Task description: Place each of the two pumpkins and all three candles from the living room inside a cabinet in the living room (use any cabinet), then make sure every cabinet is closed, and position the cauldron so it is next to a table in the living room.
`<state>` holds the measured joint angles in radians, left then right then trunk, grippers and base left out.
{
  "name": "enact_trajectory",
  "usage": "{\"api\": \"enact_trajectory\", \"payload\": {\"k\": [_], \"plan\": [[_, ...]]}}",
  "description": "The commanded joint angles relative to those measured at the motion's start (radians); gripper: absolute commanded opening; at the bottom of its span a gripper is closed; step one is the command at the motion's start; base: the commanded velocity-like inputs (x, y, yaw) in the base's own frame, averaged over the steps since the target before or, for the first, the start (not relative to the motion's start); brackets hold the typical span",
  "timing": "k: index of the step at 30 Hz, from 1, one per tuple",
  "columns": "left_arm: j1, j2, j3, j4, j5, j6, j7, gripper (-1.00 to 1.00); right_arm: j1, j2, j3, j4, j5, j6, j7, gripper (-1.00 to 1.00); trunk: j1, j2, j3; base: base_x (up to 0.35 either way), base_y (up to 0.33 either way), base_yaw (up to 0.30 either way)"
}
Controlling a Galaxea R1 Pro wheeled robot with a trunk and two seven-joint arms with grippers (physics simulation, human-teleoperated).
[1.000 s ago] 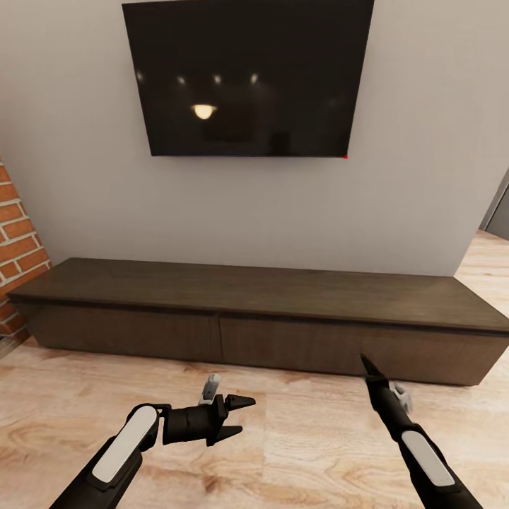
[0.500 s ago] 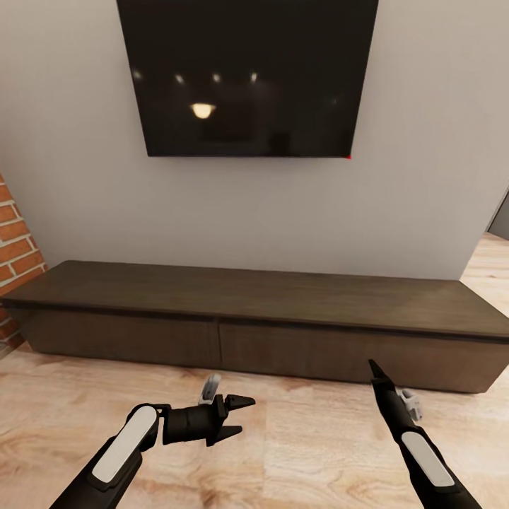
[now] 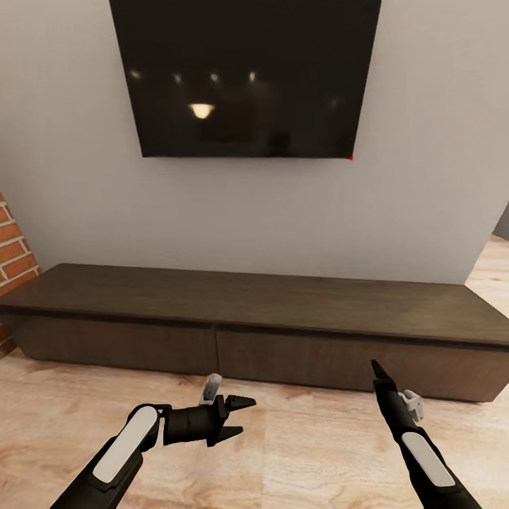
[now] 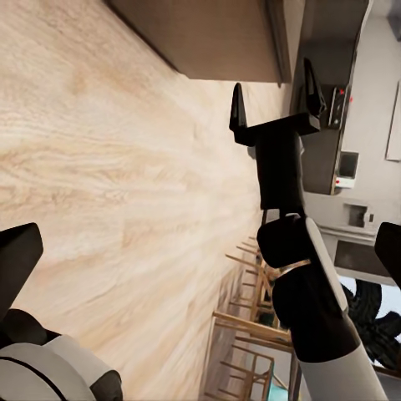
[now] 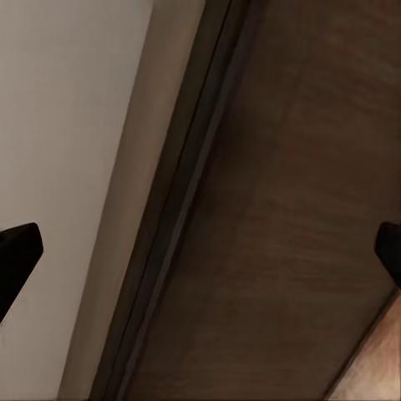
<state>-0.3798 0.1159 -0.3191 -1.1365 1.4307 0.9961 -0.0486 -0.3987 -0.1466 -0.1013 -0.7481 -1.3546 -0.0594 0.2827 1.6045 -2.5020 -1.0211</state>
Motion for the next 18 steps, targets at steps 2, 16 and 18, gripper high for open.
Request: {"api": "enact_trajectory", "payload": {"k": [2,16,18], "plan": [[-0.001,0.001,-0.001,0.000,-0.004,0.001,-0.005,1.00,-0.001,-0.001,0.002,0.001,-0.021,-0.002,0.005,1.00,0.000,0.000,-0.001,0.177,-0.087,0.000],[-0.001,0.001,-0.001,0.000,-0.004,0.001,-0.005,1.00,0.000,-0.001,0.003,0.030,-0.030,-0.002,0.006,1.00,0.000,0.000,-0.001,0.260,-0.010,0.000],[-0.001,0.001,-0.002,0.000,-0.004,0.001,-0.005,1.00,0.000,-0.001,0.003,0.030,-0.030,-0.002,0.006,1.00,0.000,0.000,-0.001,0.101,0.000,0.000]]}}
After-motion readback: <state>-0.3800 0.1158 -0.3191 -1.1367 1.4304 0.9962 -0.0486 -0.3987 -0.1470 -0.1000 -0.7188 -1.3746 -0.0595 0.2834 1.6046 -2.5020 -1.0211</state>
